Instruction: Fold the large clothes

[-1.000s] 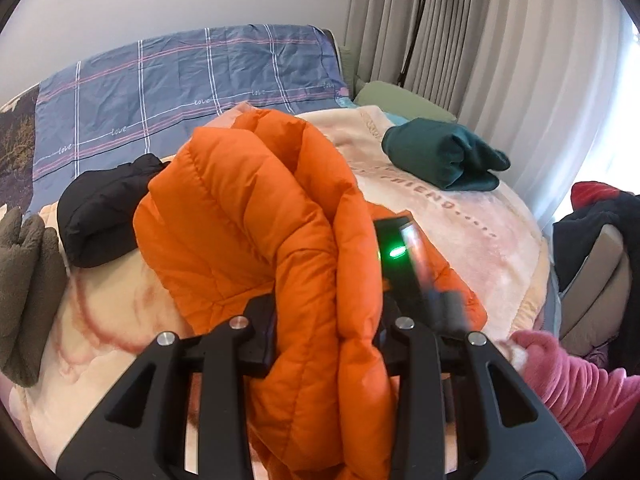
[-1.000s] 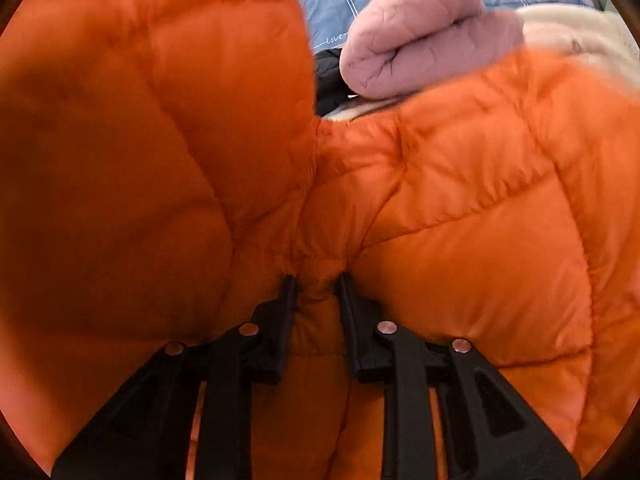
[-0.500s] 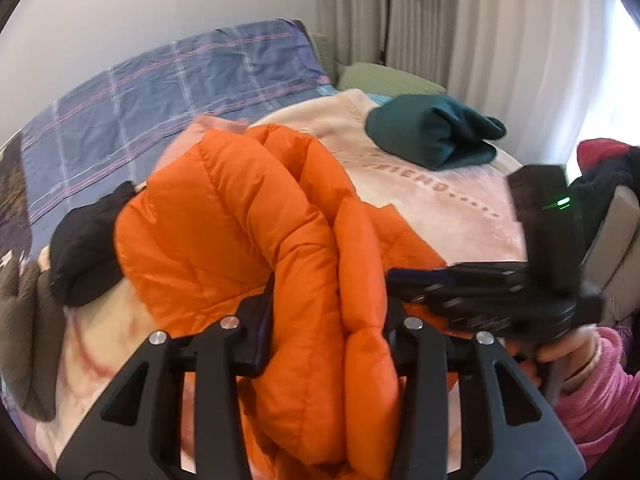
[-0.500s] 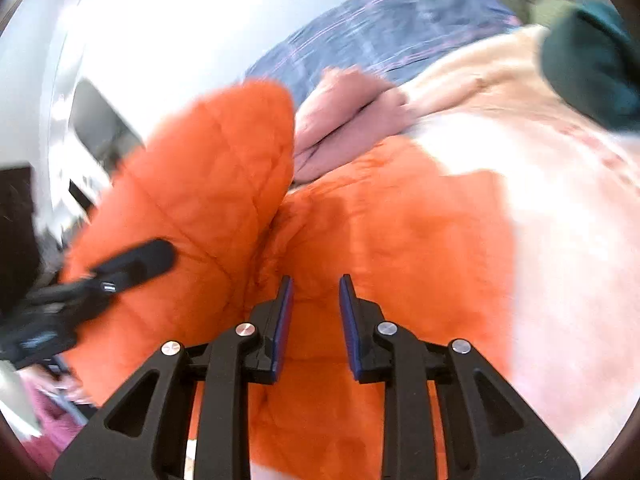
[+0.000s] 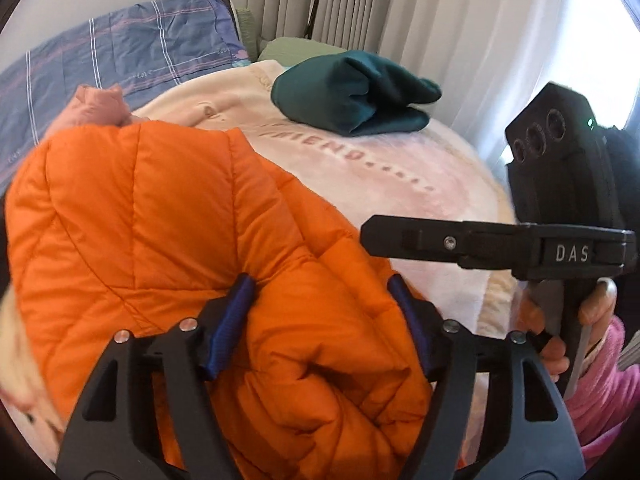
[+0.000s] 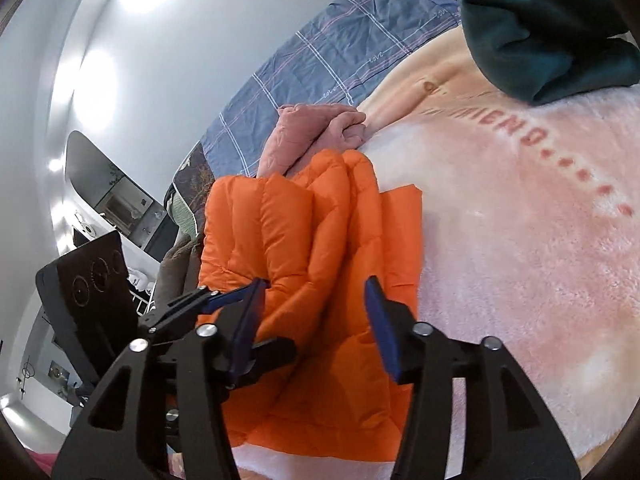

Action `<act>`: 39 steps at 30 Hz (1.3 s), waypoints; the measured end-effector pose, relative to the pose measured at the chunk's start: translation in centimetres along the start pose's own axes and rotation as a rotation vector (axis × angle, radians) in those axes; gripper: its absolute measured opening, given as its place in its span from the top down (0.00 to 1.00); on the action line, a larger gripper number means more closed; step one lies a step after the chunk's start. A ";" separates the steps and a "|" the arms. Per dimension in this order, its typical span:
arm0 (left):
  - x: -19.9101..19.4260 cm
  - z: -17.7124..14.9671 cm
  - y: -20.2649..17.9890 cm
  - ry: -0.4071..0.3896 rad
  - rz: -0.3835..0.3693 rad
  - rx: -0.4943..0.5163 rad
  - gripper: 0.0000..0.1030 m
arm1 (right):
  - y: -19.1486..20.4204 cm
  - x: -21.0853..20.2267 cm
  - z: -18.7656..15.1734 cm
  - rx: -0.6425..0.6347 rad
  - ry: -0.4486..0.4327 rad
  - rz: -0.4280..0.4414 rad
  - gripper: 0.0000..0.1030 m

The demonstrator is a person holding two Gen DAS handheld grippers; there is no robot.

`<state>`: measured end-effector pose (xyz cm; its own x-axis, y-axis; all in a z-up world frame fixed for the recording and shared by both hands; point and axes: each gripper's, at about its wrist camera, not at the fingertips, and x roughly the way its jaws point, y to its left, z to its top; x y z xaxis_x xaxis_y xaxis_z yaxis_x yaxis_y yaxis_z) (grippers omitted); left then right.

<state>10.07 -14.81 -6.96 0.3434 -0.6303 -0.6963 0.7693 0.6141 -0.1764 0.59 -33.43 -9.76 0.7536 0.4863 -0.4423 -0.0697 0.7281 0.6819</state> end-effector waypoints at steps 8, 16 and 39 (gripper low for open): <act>0.8 1.4 1.8 -0.033 -0.135 -0.120 0.26 | -1.1 -4.7 -2.5 -0.017 -0.120 -0.076 0.44; 3.5 3.4 2.7 -0.031 -0.180 -0.185 0.25 | 2.4 -3.9 -6.6 -0.129 -0.010 -0.039 0.34; 3.3 3.9 6.2 -0.017 0.142 -0.018 0.58 | -0.6 -2.3 -8.8 0.040 -0.026 -0.193 0.74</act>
<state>18.06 -14.95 -7.62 0.4570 -0.5445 -0.7033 0.7027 0.7058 -0.0898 -6.88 -30.77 -14.30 0.7667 0.3266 -0.5527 0.1038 0.7865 0.6088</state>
